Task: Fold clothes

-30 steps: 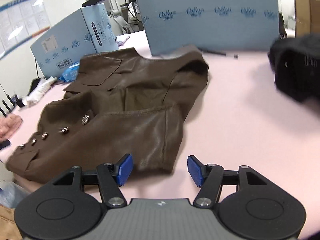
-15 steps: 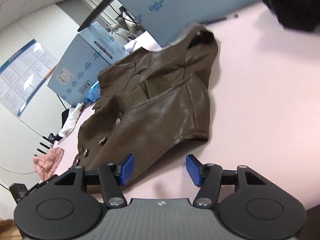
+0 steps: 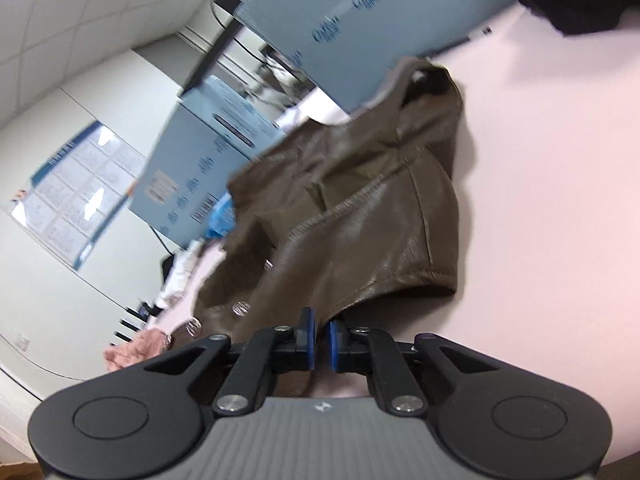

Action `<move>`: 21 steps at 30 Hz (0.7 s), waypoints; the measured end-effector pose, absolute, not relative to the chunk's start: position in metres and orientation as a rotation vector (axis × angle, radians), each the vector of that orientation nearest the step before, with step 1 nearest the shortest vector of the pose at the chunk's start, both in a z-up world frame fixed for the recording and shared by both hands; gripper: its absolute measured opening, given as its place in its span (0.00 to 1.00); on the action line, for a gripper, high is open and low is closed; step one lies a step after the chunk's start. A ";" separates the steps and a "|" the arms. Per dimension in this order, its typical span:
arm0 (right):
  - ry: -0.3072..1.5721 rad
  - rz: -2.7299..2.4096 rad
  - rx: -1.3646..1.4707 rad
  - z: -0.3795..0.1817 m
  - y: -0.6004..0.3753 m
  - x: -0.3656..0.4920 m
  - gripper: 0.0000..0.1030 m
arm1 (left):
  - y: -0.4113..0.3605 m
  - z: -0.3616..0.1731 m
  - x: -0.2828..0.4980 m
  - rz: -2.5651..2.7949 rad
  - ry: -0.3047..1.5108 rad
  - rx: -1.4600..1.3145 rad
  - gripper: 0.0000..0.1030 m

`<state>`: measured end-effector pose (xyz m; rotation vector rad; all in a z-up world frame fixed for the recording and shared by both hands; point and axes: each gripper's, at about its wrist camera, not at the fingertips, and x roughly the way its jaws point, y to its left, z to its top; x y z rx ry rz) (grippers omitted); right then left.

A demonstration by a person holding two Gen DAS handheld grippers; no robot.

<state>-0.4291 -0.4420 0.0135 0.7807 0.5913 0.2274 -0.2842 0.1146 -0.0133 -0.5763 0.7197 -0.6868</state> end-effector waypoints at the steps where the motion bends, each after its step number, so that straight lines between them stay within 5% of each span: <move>1: 0.582 0.233 0.778 0.015 -0.442 -0.428 0.07 | 0.113 -0.012 -0.286 -0.697 0.703 -0.581 0.09; 21: 0.204 0.243 0.839 0.069 -0.470 -0.425 0.05 | 0.070 0.076 -0.197 -0.713 0.366 -0.607 0.04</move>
